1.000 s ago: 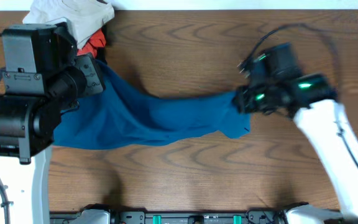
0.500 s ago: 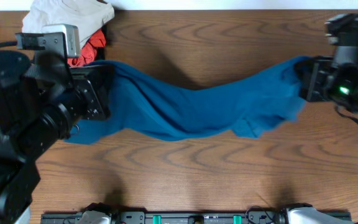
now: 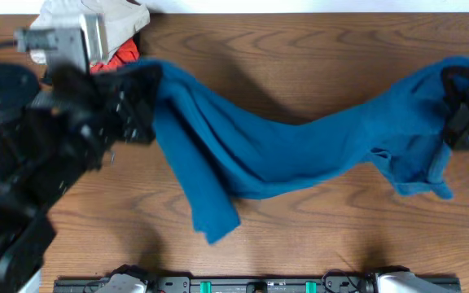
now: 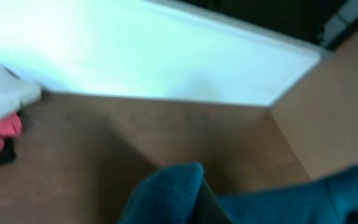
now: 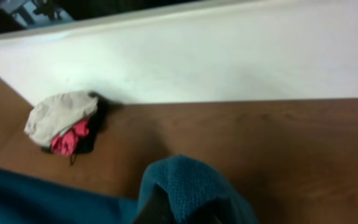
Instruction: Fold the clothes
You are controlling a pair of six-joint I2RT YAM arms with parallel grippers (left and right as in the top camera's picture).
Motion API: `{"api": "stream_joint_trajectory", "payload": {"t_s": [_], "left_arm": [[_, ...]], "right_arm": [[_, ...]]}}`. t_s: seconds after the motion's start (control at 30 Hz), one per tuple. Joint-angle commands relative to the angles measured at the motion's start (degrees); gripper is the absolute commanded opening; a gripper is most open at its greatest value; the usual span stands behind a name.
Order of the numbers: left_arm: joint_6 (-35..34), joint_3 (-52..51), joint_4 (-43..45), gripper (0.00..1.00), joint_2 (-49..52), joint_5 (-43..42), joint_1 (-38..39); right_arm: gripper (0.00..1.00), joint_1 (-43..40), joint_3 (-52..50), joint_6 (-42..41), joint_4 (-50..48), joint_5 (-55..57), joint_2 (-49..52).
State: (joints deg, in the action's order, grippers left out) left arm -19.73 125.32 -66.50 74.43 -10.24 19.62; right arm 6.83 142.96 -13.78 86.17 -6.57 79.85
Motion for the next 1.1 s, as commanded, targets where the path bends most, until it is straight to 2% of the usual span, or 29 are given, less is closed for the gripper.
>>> {"api": "stream_joint_trajectory", "payload": {"t_s": [0.0, 0.23, 0.47, 0.53, 0.6, 0.7, 0.83, 1.07], "left_arm": [[-0.44, 0.76, 3.72, 0.06, 4.59, 5.27, 0.09], [4.13, 0.76, 15.96, 0.06, 13.75, 14.75, 0.07], [13.05, 0.76, 32.85, 0.06, 22.29, 16.48, 0.02], [15.78, 0.76, 38.27, 0.06, 24.48, 19.93, 0.02], [17.31, 0.76, 43.32, 0.06, 26.16, 23.17, -0.15], [18.21, 0.76, 49.66, 0.06, 27.89, 23.41, -1.51], [17.68, 0.76, 52.87, 0.06, 28.68, 23.41, -3.72], [17.33, 0.76, 52.72, 0.06, 30.23, 23.39, -5.79]], "right_arm": [[0.01, -0.9, 0.24, -1.01, -3.21, 2.58, 4.94], [0.01, -6.71, 0.24, -2.38, -14.86, 3.23, 14.64], [0.01, -13.22, 0.24, -3.08, -26.95, -2.47, 23.91], [0.01, -14.49, 0.24, -3.1, -30.73, -4.35, 26.23], [0.01, -15.58, 0.24, -3.13, -34.14, -5.55, 27.85], [0.01, -17.68, 0.24, -3.37, -38.58, -6.88, 28.92], [0.01, -19.37, 0.22, -2.73, -43.47, -8.02, 29.05], [0.01, -19.56, 0.22, -2.51, -51.47, -8.9, 30.29]]}}
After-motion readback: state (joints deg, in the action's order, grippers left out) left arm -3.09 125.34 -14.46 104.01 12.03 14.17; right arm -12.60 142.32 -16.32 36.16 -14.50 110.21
